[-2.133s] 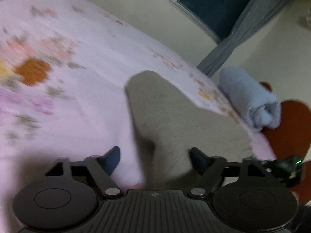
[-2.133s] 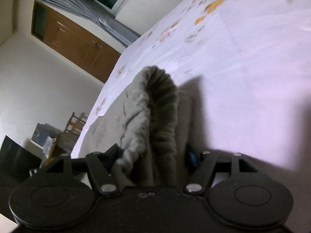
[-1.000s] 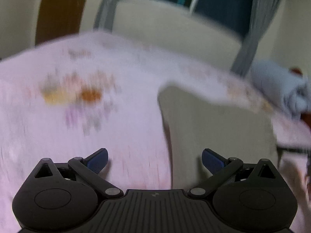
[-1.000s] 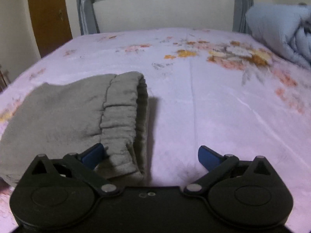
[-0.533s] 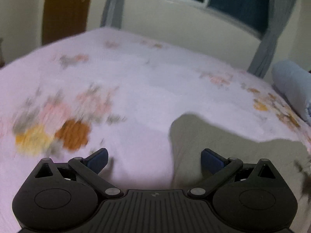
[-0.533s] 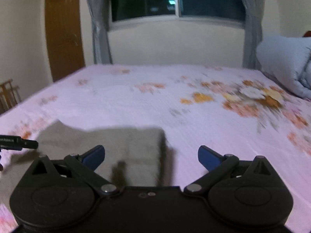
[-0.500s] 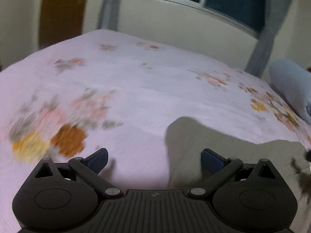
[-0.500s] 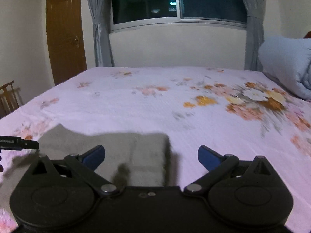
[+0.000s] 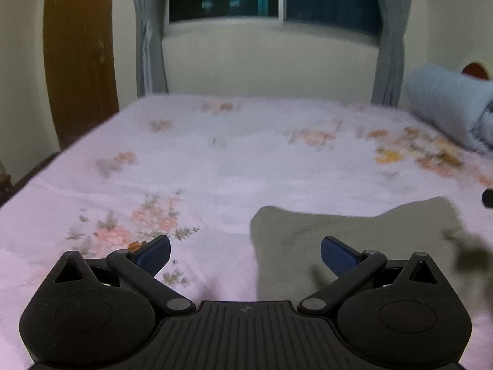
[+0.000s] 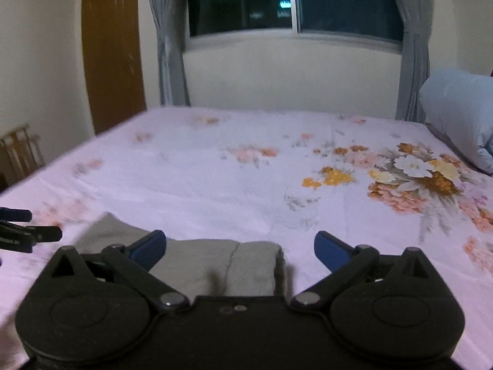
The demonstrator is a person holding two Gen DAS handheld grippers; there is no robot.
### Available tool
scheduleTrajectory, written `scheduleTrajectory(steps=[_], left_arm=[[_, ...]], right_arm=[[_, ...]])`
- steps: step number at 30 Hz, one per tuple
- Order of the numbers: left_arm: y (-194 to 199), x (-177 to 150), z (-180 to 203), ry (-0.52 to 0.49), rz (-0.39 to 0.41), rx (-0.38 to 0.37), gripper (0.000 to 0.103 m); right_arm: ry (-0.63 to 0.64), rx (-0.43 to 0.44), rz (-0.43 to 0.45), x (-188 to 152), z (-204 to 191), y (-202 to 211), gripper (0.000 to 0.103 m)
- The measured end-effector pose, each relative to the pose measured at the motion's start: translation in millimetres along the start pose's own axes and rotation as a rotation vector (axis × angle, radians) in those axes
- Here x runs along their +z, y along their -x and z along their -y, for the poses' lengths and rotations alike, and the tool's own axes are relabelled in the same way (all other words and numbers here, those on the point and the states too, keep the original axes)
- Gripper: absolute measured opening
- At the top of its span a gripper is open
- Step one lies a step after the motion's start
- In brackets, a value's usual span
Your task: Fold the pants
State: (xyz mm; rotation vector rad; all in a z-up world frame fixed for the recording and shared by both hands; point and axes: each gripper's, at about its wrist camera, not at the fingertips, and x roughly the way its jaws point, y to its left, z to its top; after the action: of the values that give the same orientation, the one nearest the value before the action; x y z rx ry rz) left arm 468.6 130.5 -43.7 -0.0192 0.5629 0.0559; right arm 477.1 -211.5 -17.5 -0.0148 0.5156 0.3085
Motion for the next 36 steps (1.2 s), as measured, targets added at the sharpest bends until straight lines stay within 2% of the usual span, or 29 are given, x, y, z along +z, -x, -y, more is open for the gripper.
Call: scheduleTrajectory(steps=[3, 8, 13, 17, 20, 22, 25, 27, 31, 36], left_arm=[[53.3, -8.4, -0.1, 0.029, 0.024, -0.025, 0.103], [147.0, -44.9, 6.5, 0.073, 0.051, -0.059, 0.103], [224.8, -111.6, 15.8, 0.029, 0.090, -0.051, 0.103], [272.8, -167.6, 20.9, 0.014, 0.099, -0.062, 0.103], [300.2, -195.0, 27.6, 0.019, 0.134, -0.056, 0.103], [311.7, -211.4, 31.3, 0.021, 0.163, -0.052, 0.103], [314.8, -211.3, 35.8, -0.005, 0.186, -0.034, 0.103], [309.8, -212.1, 32.1, 0.014, 0.162, -0.025, 0.103], [309.4, -213.2, 22.6, 0.075, 0.183, -0.010, 0.103], [306.4, -214.4, 22.0, 0.068, 0.181, -0.018, 0.103]], right_arm=[[-0.040, 0.050, 0.017, -10.1, -2.3, 60.8, 0.097], [-0.002, 0.025, 0.040, -47.0, -9.7, 158.7, 0.097], [0.086, -0.042, 0.138, -112.3, -10.7, 247.6, 0.097], [0.069, -0.093, 0.143, -161.1, -6.0, 292.1, 0.097], [0.017, -0.124, 0.162, -185.7, -2.9, 313.8, 0.097], [-0.035, -0.133, 0.137, -194.9, -1.0, 316.5, 0.097], [-0.001, -0.136, 0.164, -197.3, -10.9, 318.5, 0.097], [0.000, -0.120, 0.157, -199.3, -12.6, 315.8, 0.097], [-0.020, -0.116, 0.179, -201.3, -13.2, 316.7, 0.097], [-0.002, -0.113, 0.183, -206.5, -20.1, 318.1, 0.097]])
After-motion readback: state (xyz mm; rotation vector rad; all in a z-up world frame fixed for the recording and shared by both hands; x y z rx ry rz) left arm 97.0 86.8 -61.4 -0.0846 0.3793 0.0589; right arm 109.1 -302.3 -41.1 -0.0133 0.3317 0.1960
